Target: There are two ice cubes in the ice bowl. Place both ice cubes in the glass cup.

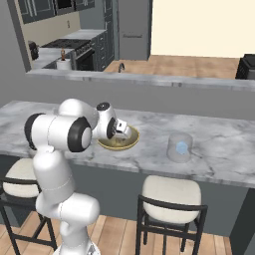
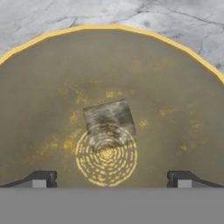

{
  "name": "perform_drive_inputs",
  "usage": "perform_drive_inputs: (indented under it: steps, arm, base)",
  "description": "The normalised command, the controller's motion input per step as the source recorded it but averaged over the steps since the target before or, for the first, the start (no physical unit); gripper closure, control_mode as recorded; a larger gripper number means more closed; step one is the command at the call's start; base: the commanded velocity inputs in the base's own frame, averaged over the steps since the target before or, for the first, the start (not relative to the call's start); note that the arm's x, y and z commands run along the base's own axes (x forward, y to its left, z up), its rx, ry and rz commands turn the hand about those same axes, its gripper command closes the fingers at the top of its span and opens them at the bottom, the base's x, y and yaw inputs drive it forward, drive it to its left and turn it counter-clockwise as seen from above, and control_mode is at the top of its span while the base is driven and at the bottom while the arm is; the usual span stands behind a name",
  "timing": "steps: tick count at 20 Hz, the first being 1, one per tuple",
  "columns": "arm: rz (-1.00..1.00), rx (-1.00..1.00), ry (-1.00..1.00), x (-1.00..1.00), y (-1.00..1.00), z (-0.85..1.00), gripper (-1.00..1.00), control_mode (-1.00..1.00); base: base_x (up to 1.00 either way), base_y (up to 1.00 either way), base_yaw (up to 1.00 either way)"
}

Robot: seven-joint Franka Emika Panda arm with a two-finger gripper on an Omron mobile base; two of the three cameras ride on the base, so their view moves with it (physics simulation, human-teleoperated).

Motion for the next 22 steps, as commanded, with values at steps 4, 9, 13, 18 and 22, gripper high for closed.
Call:
perform_drive_inputs:
  steps: [4,9,13,18,22]
  arm:
    - [0.03,0.00,-0.01,0.11,0.00,-0.06,-1.00,-1.00]
    - [0.02,-0.01,-0.02,0.21,-0.01,-0.10,-1.00,-1.00]
    - [0.01,0.00,0.00,0.24,-0.04,-0.06,-1.00,-1.00]
    - [0.02,0.00,0.00,0.18,-0.06,-0.09,-1.00,-1.00]
    - [0.02,0.00,-0.01,0.21,-0.06,-0.15,-1.00,-1.00]
  base:
    - [0.00,0.00,0.00]
    - [0.00,0.00,0.00]
    - [0.00,0.00,0.00]
    - [0.00,0.00,0.00]
    - [0.00,0.00,0.00]
